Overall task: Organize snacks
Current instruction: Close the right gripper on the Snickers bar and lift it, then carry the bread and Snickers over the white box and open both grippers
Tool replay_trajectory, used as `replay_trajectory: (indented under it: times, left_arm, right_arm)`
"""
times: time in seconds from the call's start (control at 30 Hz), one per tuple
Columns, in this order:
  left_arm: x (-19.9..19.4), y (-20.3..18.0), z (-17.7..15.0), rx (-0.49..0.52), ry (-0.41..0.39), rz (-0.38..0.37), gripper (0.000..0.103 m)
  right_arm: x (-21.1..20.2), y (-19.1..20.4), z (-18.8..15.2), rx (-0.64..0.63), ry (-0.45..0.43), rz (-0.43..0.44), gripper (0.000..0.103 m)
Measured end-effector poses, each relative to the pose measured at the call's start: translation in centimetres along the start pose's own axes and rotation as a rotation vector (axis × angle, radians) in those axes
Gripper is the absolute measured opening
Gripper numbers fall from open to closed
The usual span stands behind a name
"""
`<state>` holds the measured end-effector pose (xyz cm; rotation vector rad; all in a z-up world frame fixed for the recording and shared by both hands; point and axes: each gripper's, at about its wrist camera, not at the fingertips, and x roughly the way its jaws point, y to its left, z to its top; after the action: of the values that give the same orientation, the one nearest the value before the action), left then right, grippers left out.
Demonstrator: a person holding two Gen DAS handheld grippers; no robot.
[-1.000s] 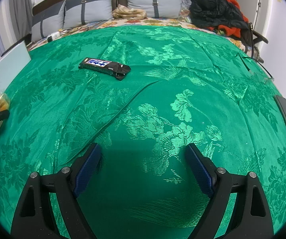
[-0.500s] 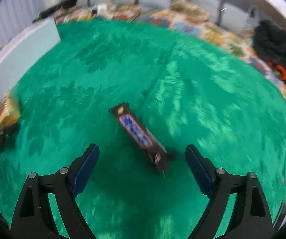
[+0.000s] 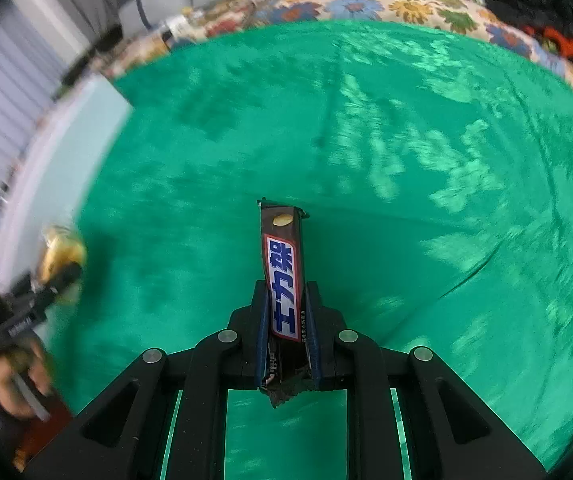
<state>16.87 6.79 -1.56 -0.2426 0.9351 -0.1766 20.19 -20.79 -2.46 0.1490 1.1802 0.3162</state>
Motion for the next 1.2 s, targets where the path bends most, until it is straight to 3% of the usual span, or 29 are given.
replay_trajectory:
  times: [0.13,0.23,0.4,0.47,0.53,0.57,0.6,0.73,0.77,0.8,0.83,0.87,0.9,0.93,0.97,1.0,1.03,1.07,1.13,1.2]
  left_arm:
    - [-6.5,0.7,2.8,0.004,-0.070,-0.056,0.084]
    - [-11.2,3.9,5.2,0.019,-0.119,0.001,0.085]
    - [-14.8,13.0,7.2,-0.031,-0.115,0.206,0.086]
    - [-15.2,16.8,6.9,-0.069,-0.093,0.299,0.089]
    - [-15.2,19.9,5.9,-0.098,-0.070,0.382,0.090]
    - [-15.0,20.9,5.1,-0.110,-0.056,0.409,0.090]
    - [-14.8,21.6,4.4,-0.121,-0.039,0.432,0.090]
    - [-15.0,23.0,2.2,-0.123,-0.009,0.476,0.090]
    - [-15.3,22.7,1.8,-0.105,-0.038,0.480,0.093]
    - [-15.0,22.3,1.6,-0.075,-0.107,0.485,0.103]
    - [-14.0,22.2,1.1,-0.032,-0.107,0.522,0.102]
    - [-13.0,22.5,1.8,-0.052,0.040,0.521,0.095]
    - [-13.5,22.6,2.0,-0.100,0.051,0.456,0.083]
    - [-14.5,22.7,1.9,-0.121,-0.021,0.375,0.086]
    - [-15.1,22.6,1.7,-0.104,-0.108,0.356,0.098]
    - [-14.8,22.6,1.7,-0.084,-0.097,0.423,0.101]
    - [-14.1,22.5,1.9,-0.071,-0.034,0.506,0.101]
    - [-13.9,22.5,2.0,-0.065,-0.015,0.509,0.101]
    - [-15.4,22.1,1.7,-0.084,-0.080,0.455,0.101]
    - [-16.7,21.5,1.5,-0.086,-0.121,0.504,0.101]
  right_arm:
    - [-3.0,7.1,2.0,0.005,-0.082,0.164,0.018]
    - [-5.2,14.7,3.6,-0.077,-0.135,0.290,0.018]
    - [-5.5,28.6,5.3,-0.221,-0.154,0.446,0.018]
    - [-4.5,32.0,5.5,-0.247,-0.145,0.467,0.018]
    - [-2.4,35.1,5.7,-0.243,-0.115,0.500,0.034]
    - [-1.4,36.0,5.6,-0.232,-0.095,0.518,0.047]
    - [-0.3,36.9,5.4,-0.216,-0.069,0.545,0.066]
    - [1.4,37.5,4.0,-0.187,-0.045,0.517,0.067]
    - [1.6,37.7,4.0,-0.201,-0.050,0.496,0.067]
    - [1.4,37.7,3.6,-0.226,-0.064,0.455,0.067]
    - [1.7,37.4,4.0,-0.242,-0.072,0.429,0.067]
    - [1.7,37.4,3.9,-0.255,-0.072,0.405,0.067]
    - [1.6,37.2,3.6,-0.267,-0.061,0.383,0.067]
    - [1.6,37.0,3.6,-0.273,-0.064,0.379,0.067]
    - [1.4,36.9,3.5,-0.278,-0.075,0.377,0.067]
    - [1.3,36.8,3.2,-0.287,-0.078,0.360,0.068]
    - [1.7,36.9,3.3,-0.291,-0.069,0.349,0.068]
    - [1.7,37.0,3.3,-0.292,-0.061,0.347,0.068]
    - [1.6,37.1,3.3,-0.288,-0.067,0.354,0.068]
    - [1.5,37.3,3.1,-0.294,-0.073,0.338,0.068]
